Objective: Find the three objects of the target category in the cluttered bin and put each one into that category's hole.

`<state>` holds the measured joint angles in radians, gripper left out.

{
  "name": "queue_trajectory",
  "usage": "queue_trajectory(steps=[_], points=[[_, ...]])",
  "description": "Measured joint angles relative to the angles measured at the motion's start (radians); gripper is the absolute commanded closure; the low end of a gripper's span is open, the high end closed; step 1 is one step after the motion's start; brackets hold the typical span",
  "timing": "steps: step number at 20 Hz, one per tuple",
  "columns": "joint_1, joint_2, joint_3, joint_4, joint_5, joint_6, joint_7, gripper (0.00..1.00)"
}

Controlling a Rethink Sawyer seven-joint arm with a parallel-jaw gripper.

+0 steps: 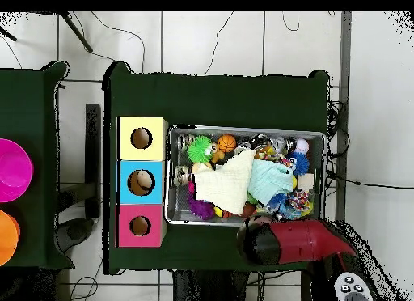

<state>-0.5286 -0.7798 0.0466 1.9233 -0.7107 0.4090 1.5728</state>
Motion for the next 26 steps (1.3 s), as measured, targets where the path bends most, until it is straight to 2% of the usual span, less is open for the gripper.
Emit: queue_trajectory(steps=[8,26], points=[[-0.012,0.060,-0.007,-0.032,-0.065,-0.021,0.000,0.00],[-0.062,0.063,-0.006,-0.050,-0.122,-0.020,0.000,0.00]])
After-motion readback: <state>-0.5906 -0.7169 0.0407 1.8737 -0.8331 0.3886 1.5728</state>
